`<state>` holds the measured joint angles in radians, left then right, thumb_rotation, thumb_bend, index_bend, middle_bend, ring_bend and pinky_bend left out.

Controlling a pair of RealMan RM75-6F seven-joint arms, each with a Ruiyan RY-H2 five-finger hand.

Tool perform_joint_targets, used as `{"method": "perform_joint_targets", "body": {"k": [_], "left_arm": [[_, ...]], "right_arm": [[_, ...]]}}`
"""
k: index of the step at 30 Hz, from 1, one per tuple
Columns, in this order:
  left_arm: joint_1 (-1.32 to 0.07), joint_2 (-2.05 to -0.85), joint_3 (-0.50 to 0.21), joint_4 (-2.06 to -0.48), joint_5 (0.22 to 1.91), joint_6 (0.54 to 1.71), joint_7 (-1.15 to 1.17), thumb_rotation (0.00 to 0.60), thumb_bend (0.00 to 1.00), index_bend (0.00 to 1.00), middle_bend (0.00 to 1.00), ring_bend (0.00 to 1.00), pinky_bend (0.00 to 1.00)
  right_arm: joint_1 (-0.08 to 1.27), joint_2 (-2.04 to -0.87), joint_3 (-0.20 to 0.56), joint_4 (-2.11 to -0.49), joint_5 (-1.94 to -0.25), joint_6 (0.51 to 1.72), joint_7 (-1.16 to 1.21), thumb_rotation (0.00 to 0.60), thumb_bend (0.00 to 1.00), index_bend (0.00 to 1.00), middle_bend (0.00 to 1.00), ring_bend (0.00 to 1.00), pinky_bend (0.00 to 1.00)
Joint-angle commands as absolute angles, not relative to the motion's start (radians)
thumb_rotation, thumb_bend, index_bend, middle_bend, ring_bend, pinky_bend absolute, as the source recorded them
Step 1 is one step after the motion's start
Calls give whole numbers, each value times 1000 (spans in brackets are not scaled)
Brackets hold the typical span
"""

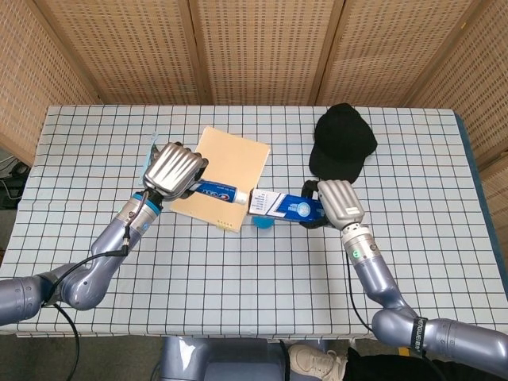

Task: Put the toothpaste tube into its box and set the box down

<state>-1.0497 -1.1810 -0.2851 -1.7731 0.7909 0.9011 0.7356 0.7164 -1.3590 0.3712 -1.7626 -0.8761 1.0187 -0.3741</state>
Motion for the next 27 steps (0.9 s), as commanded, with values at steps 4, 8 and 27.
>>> {"method": "perform_joint_targets", "body": {"k": [4, 8, 27], "left_arm": [[-1078, -1207, -266, -1778, 774, 932, 749, 600, 470, 882, 575, 562, 482], [-1093, -1218, -257, -1784, 767, 949, 760, 600, 469, 882, 575, 562, 483], [-1188, -1323, -217, -1763, 864, 1071, 915, 600, 466, 869, 572, 562, 473]], "right_arm": [[718, -1353, 357, -1765, -877, 1022, -349, 600, 204, 786, 595, 645, 711], [721, -1351, 348, -1767, -880, 1024, -337, 600, 203, 786, 595, 645, 711], [734, -1345, 341, -1790, -875, 1031, -268, 600, 204, 787, 595, 646, 711]]}}
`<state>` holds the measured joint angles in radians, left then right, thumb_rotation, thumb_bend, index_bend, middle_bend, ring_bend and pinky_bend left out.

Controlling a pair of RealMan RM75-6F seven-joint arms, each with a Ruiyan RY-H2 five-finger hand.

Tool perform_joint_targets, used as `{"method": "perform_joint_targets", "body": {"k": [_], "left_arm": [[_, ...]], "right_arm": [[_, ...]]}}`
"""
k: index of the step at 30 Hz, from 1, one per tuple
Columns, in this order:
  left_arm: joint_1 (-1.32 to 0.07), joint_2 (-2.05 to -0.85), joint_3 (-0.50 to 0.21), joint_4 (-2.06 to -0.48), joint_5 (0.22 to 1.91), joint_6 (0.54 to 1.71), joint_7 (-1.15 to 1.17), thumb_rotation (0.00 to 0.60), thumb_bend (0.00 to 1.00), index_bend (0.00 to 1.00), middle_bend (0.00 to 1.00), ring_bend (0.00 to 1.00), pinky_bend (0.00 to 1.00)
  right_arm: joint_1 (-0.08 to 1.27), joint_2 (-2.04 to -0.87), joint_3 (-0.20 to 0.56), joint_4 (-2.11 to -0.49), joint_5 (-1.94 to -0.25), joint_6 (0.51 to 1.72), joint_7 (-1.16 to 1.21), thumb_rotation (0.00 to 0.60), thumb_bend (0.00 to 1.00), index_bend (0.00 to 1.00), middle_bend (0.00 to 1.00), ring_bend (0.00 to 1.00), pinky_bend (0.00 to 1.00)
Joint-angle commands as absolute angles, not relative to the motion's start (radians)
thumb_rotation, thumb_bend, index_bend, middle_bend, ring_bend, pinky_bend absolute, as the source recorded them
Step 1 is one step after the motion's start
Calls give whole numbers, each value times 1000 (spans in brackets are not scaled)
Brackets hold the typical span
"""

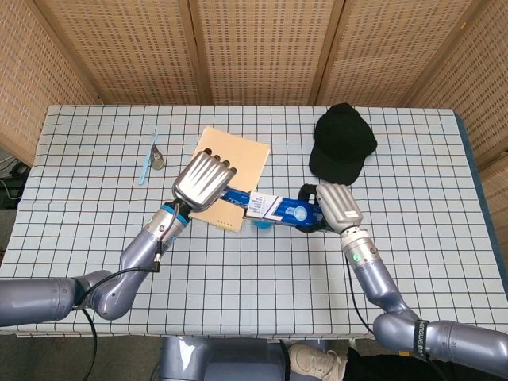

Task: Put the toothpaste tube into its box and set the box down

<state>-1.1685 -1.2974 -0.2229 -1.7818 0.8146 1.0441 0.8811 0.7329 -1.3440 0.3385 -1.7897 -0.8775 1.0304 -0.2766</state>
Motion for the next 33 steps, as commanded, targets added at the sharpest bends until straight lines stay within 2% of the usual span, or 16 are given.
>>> {"method": "perform_joint_targets", "body": {"k": [1, 3, 6, 11, 14, 17, 20, 26, 33], "left_arm": [[-1195, -1331, -215, -1756, 886, 1080, 928, 600, 465, 864, 567, 560, 468], [-1210, -1346, -215, -1743, 927, 1091, 950, 600, 460, 839, 541, 545, 446], [-1249, -1359, -215, -1723, 1001, 1087, 1004, 600, 438, 751, 472, 486, 377], [-1288, -1375, -220, -1697, 1035, 1089, 1085, 600, 203, 498, 250, 281, 197], [-1297, -1388, -230, -1692, 1043, 1108, 1113, 600, 125, 352, 124, 167, 123], [-1299, -1404, -242, -1668, 1064, 1135, 1116, 600, 89, 285, 85, 132, 111], [-1298, -1414, -254, -1657, 1069, 1149, 1108, 600, 64, 253, 70, 119, 104], [-1282, -1414, -281, -1660, 1101, 1190, 1064, 600, 63, 249, 69, 118, 104], [-1255, -1395, -285, -1680, 1139, 1212, 1029, 600, 62, 250, 69, 118, 104]], "right_arm": [[733, -1346, 342, -1790, -874, 1032, -261, 600, 204, 787, 595, 646, 711], [733, -1347, 346, -1789, -871, 1031, -243, 600, 203, 788, 596, 647, 711], [726, -1348, 362, -1785, -858, 1028, -194, 600, 204, 789, 596, 648, 710], [714, -1346, 369, -1763, -873, 1016, -124, 600, 203, 790, 598, 650, 711], [699, -1346, 378, -1749, -891, 1023, -66, 600, 204, 791, 599, 651, 711], [668, -1353, 411, -1737, -911, 1052, 43, 600, 204, 793, 600, 654, 711], [642, -1368, 433, -1724, -939, 1083, 135, 600, 204, 799, 606, 658, 711], [599, -1381, 456, -1691, -964, 1116, 263, 600, 204, 803, 611, 662, 711], [575, -1390, 470, -1679, -976, 1100, 374, 600, 205, 803, 611, 664, 711]]}}
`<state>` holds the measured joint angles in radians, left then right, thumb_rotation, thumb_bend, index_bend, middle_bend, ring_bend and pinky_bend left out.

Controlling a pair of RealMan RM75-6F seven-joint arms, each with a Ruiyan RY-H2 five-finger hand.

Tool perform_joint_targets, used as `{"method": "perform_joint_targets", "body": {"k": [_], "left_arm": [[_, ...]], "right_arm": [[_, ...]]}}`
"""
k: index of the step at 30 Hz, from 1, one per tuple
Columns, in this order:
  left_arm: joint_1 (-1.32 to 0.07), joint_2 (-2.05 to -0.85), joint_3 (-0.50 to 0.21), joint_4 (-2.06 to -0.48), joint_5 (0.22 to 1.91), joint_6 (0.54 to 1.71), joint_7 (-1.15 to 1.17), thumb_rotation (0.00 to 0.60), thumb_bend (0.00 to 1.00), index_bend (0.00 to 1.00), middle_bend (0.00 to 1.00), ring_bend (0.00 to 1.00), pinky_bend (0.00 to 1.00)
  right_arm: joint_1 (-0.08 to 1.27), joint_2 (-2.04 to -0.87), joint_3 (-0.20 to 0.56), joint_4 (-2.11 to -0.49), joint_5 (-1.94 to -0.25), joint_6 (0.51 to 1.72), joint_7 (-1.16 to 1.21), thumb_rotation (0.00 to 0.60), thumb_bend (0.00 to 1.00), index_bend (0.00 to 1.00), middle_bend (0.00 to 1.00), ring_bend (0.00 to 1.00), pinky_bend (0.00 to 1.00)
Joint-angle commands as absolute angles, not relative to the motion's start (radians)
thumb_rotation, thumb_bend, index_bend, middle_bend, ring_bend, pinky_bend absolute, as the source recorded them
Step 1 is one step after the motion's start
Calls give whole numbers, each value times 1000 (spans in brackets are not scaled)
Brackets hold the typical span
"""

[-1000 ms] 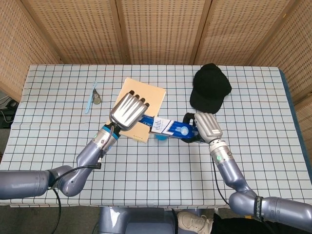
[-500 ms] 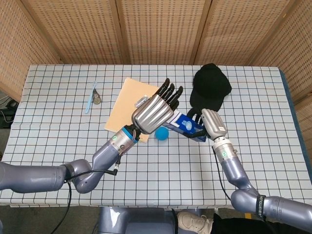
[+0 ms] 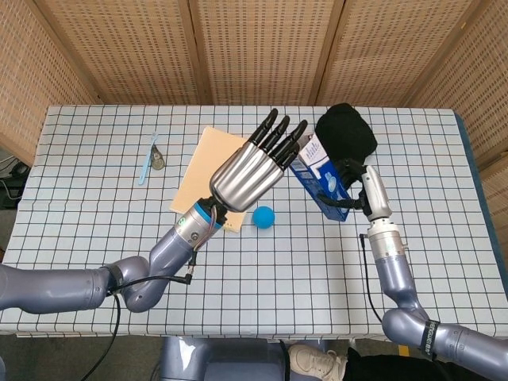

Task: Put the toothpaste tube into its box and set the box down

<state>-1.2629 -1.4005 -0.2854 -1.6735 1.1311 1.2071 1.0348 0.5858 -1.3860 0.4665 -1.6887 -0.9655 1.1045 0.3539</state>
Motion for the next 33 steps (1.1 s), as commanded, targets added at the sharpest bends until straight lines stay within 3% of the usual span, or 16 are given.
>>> {"method": "perform_joint_targets", "body": {"k": [1, 7, 23, 33], "left_arm": [[-1250, -1392, -282, -1684, 1143, 1215, 1025, 600, 63, 249, 69, 118, 104], [-1178, -1376, -240, -1723, 1143, 1242, 986, 600, 63, 250, 69, 118, 105], [-864, -1391, -42, -1791, 1252, 1435, 775, 600, 63, 241, 69, 115, 105], [-712, -1392, 36, -1719, 1365, 1503, 667, 600, 63, 247, 69, 115, 105]], "right_arm": [[574, -1392, 467, -1674, -981, 1100, 374, 600, 205, 803, 611, 664, 711], [569, -1395, 418, -1618, -1028, 1130, 282, 600, 204, 802, 610, 665, 711], [508, -1468, 172, -1491, -1103, 1179, -106, 600, 204, 791, 599, 658, 711], [479, -1568, 129, -1476, -1154, 1214, -165, 600, 204, 788, 596, 657, 711]]}}
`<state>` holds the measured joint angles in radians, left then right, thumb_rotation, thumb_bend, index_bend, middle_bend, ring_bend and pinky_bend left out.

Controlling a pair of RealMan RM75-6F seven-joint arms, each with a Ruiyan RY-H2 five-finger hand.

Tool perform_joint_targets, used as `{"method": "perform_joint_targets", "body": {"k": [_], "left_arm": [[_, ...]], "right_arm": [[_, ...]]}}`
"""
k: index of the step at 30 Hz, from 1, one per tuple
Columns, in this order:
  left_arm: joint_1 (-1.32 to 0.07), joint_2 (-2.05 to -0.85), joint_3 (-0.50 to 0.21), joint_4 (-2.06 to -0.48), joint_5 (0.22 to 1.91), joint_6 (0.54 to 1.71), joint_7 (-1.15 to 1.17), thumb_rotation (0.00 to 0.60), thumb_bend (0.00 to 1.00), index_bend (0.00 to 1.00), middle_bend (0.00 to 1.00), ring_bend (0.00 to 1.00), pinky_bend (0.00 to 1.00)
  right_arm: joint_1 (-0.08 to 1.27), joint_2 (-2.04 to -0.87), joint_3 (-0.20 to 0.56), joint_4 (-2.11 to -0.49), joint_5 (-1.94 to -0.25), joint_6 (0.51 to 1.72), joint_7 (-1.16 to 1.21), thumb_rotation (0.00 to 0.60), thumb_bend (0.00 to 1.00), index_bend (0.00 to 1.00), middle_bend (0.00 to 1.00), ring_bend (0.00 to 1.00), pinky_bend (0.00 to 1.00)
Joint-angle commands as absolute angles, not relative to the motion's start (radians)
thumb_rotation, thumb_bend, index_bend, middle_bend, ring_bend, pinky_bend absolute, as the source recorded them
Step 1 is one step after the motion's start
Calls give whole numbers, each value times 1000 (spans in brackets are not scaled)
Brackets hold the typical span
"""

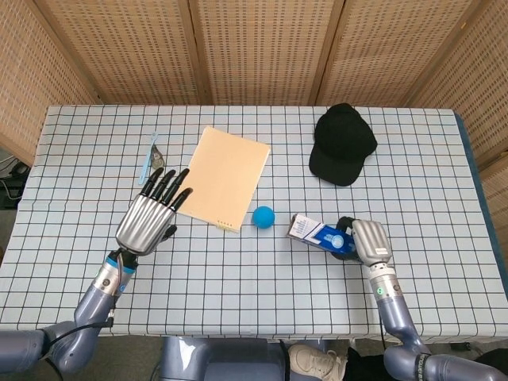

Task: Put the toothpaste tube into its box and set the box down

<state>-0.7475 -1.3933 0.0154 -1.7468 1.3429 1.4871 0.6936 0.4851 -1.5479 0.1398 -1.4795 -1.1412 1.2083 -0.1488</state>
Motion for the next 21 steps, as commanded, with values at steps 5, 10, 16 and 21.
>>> {"method": "perform_joint_targets", "body": {"k": [5, 10, 16, 21], "left_arm": [[-653, -1389, 60, -1677, 1401, 1523, 623, 600, 62, 248, 69, 115, 104], [-594, -1386, 74, -1655, 1416, 1536, 577, 600, 63, 248, 69, 115, 104], [-525, -1383, 78, -1649, 1425, 1563, 521, 600, 62, 246, 69, 115, 97], [-463, -1354, 105, -1704, 1438, 1573, 505, 600, 63, 223, 54, 95, 56]], "right_arm": [[474, -1603, 105, -1456, -1179, 1213, -201, 600, 196, 655, 456, 525, 619], [477, -1596, 81, -1479, -1167, 1168, -262, 600, 163, 242, 30, 25, 48], [457, -1587, 77, -1511, -1199, 1210, -293, 600, 143, 75, 0, 0, 0], [416, -1527, 38, -1560, -1280, 1285, -324, 600, 142, 71, 0, 0, 0]]}}
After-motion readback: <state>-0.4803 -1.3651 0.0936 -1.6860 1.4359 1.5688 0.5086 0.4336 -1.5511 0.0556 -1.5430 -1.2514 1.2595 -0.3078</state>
